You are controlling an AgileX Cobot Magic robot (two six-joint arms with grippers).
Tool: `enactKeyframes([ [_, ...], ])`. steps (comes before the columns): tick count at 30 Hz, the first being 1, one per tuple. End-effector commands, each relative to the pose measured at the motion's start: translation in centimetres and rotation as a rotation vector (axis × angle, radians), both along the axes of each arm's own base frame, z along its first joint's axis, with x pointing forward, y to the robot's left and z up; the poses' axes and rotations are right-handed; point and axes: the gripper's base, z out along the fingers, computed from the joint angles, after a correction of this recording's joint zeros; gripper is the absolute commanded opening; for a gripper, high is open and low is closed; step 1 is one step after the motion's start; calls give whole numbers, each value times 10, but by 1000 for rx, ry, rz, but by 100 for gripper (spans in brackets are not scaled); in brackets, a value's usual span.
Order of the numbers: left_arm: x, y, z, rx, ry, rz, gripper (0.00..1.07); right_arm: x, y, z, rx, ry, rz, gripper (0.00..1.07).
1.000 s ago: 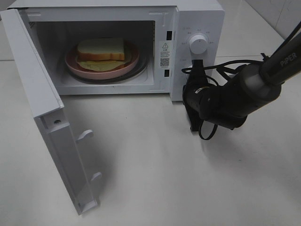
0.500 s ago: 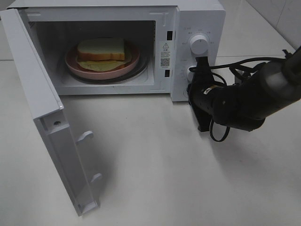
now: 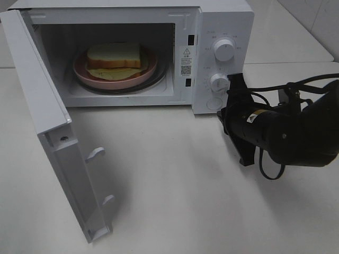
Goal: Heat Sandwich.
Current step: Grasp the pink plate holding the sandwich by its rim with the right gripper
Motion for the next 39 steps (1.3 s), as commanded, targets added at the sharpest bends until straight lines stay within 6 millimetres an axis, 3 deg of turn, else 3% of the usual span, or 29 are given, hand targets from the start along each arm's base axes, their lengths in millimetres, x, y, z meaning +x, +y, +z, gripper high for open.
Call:
enactKeyframes([
  [1, -3, 0, -1, -3, -24, -8, 103, -8, 1, 5, -73, 33, 96, 3],
  [4, -3, 0, -1, -3, -24, -8, 103, -22, 2, 8, -233, 166, 290, 3],
  [10, -3, 0, -1, -3, -24, -8, 103, -34, 2, 13, -432, 198, 540, 5],
  [17, -3, 0, -1, -3, -24, -8, 103, -40, 7, 32, -720, 102, 926, 6],
  [18, -3, 0, -1, -3, -24, -8, 103, -41, 9, 40, -802, 62, 1055, 7],
  [22, -3, 0, -1, -3, -24, -8, 103, -41, 14, 53, -908, -7, 1246, 7],
  [23, -3, 0, -1, -3, -24, -8, 103, -42, 18, 62, -953, -45, 1362, 7],
  [28, -3, 0, -1, -3, -24, -8, 103, -39, 28, 82, -965, -79, 1555, 7],
  [39, -3, 0, -1, -3, -24, -8, 103, -25, 40, 136, -1039, -149, 1759, 7],
])
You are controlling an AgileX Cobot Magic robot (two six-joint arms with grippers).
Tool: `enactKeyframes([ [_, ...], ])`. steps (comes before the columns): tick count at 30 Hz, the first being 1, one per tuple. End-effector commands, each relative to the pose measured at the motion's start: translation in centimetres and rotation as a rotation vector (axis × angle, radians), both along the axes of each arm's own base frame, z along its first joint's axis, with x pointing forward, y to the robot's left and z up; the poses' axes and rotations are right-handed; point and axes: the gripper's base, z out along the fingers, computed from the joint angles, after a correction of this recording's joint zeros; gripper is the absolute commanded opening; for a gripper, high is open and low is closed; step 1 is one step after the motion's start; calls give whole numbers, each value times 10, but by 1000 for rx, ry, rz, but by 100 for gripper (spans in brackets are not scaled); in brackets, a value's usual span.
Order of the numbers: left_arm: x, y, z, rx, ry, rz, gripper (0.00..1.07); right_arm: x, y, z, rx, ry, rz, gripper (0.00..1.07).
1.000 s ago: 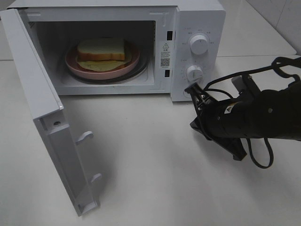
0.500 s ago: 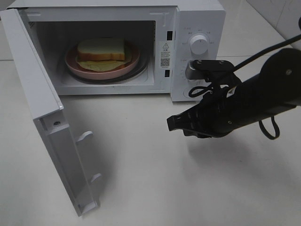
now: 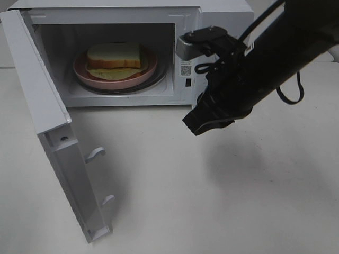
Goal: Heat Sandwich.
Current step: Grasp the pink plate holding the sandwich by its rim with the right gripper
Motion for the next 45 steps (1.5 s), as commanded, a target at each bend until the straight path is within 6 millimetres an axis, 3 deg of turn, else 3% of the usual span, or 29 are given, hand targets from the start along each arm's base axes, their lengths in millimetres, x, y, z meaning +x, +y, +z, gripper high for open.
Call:
enactKeyframes([
  [1, -3, 0, -1, -3, -24, -8, 103, 3, -1, 19, -63, -34, 96, 8],
  [7, -3, 0, -1, -3, -24, -8, 103, 12, -11, 38, -262, -146, 309, 8],
  [13, -3, 0, -1, -3, -24, -8, 103, 15, -17, 40, -381, -240, 517, 9],
  [14, -3, 0, -1, -3, -24, -8, 103, 16, -18, 40, -424, -282, 637, 9],
  [18, -3, 0, -1, -3, -24, -8, 103, 16, -19, 40, -468, -337, 811, 10],
  [20, -3, 0, -1, -3, -24, -8, 103, 16, -19, 40, -502, -388, 981, 11],
  [25, -3, 0, -1, -3, -24, -8, 103, 17, -19, 40, -538, -448, 1169, 13],
  [32, -3, 0, -1, -3, -24, -8, 103, 17, -18, 40, -539, -452, 1170, 16],
  [35, -3, 0, -1, -3, -24, -8, 103, 16, -17, 40, -533, -458, 1168, 24],
  [39, -3, 0, -1, -3, -24, -8, 103, 19, -14, 41, -516, -481, 1087, 39],
  [40, -3, 0, -1, -3, -24, -8, 103, 21, -13, 42, -506, -492, 1028, 48],
  [41, -3, 0, -1, -3, -24, -8, 103, 21, -13, 42, -506, -492, 1028, 48],
  [45, -3, 0, -1, -3, -24, -8, 103, 24, -12, 43, -482, -493, 927, 70],
])
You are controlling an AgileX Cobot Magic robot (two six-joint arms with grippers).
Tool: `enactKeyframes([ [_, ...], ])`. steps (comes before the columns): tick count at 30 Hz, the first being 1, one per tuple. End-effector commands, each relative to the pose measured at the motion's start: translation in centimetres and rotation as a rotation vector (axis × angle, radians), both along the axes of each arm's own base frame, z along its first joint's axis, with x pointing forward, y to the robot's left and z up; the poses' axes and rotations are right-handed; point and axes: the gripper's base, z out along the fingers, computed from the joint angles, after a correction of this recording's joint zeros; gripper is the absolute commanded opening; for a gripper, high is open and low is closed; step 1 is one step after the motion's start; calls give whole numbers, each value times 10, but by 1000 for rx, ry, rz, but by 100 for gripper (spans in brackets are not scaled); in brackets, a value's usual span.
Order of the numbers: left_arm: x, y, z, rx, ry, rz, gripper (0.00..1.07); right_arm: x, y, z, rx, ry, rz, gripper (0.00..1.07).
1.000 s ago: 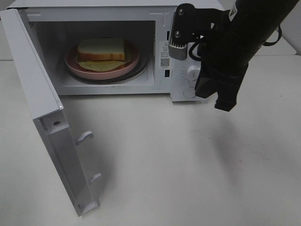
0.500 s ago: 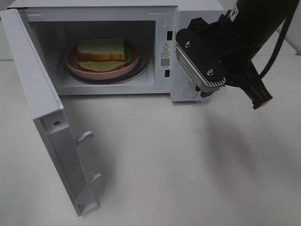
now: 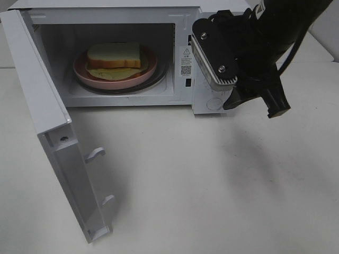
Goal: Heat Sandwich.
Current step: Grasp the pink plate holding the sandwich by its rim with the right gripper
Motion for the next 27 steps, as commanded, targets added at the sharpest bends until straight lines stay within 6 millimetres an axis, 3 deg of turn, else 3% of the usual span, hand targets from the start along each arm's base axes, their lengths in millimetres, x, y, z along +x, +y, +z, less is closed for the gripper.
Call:
enactKeyframes([
  [1, -3, 0, -1, -3, -24, -8, 103, 0, 2, 4, 43, -4, -52, 70],
  [4, -3, 0, -1, -3, -24, -8, 103, 3, 4, 5, 78, -23, -92, 82],
  [7, -3, 0, -1, -3, -24, -8, 103, 4, 4, 6, 96, -29, -117, 84],
  [16, -3, 0, -1, -3, -24, -8, 103, 5, 5, 7, 119, -47, -136, 82],
  [20, -3, 0, -1, -3, -24, -8, 103, 5, 15, 3, 126, -61, -108, 81],
  [27, -3, 0, -1, -3, -24, -8, 103, 10, 41, -22, 120, -61, -49, 84],
])
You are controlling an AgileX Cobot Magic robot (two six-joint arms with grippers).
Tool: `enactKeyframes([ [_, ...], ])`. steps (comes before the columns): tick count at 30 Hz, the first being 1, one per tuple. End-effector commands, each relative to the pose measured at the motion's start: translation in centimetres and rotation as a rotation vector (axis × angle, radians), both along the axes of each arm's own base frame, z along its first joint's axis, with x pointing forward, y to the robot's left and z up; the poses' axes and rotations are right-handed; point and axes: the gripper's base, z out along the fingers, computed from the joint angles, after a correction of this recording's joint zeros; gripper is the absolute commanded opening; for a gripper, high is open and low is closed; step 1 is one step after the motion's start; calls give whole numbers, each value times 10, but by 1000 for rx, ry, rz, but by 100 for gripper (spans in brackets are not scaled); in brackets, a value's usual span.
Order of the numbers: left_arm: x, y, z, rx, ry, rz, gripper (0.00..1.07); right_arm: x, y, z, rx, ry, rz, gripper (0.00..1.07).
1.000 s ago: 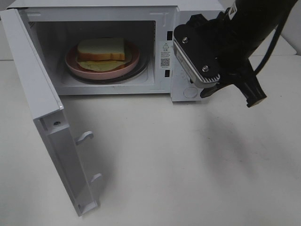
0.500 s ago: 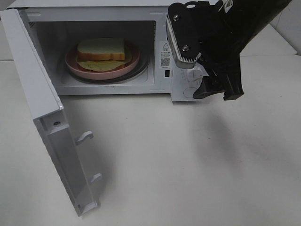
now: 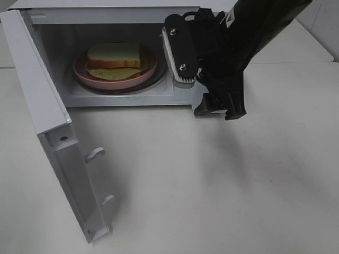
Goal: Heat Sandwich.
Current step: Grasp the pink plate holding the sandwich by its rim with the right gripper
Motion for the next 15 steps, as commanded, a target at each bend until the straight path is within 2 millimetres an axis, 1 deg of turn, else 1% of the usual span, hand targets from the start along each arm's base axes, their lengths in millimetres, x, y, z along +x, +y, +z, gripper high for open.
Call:
enactKeyframes([
  [1, -3, 0, -1, -3, -24, -8, 103, 3, 8, -10, -4, 10, 10, 85],
  [2, -3, 0, -1, -3, -24, -8, 103, 3, 8, -10, -4, 10, 10, 85],
  [4, -3, 0, -1, -3, -24, -8, 103, 8, 11, -21, -7, 21, -5, 88],
  [5, -3, 0, -1, -3, -24, -8, 103, 9, 12, -23, -1, 18, -11, 89],
  [8, -3, 0, -1, -3, -24, -8, 103, 13, 15, -27, 14, 18, -30, 91],
  [11, -3, 0, -1, -3, -24, -8, 103, 19, 24, -32, 14, 12, -17, 91],
  [12, -3, 0, -1, -3, -24, -8, 103, 19, 24, -32, 14, 12, -17, 91],
  [15, -3, 0, -1, -3, -24, -8, 103, 30, 34, -35, 19, -10, -6, 91],
])
